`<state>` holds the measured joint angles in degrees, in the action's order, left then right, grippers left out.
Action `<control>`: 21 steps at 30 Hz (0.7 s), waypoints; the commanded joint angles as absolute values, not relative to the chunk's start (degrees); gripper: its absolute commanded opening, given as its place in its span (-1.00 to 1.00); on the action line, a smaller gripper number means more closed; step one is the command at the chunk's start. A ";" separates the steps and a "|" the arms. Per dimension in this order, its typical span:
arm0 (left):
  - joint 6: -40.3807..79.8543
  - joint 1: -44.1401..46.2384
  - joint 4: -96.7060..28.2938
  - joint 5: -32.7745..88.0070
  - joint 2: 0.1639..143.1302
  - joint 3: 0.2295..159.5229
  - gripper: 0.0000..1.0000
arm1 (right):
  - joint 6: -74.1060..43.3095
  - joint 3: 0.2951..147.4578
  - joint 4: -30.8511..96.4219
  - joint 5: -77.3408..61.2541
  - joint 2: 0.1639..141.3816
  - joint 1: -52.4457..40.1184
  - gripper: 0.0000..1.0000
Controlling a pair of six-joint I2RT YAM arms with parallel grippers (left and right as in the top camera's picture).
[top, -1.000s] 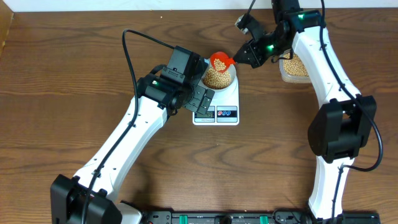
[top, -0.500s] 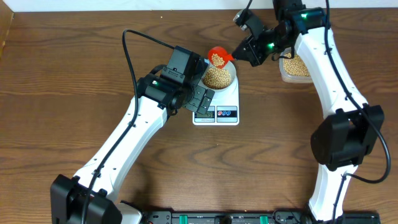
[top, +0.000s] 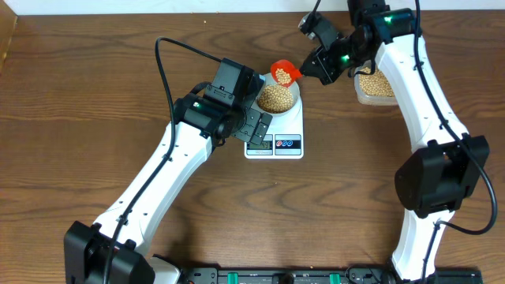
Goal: Scoop item into bowl and weigh 50g on scale
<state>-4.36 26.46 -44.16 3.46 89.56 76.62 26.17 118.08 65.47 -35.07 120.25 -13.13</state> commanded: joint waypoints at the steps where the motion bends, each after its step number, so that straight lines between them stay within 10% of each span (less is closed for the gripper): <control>1: -4.71 26.41 -44.34 2.70 88.40 76.84 0.95 | 26.68 119.24 65.54 -34.13 118.72 -14.35 -0.98; 21: -4.71 26.41 -44.34 2.70 88.40 76.84 0.96 | 28.91 119.24 65.36 -33.52 118.72 -14.37 -0.98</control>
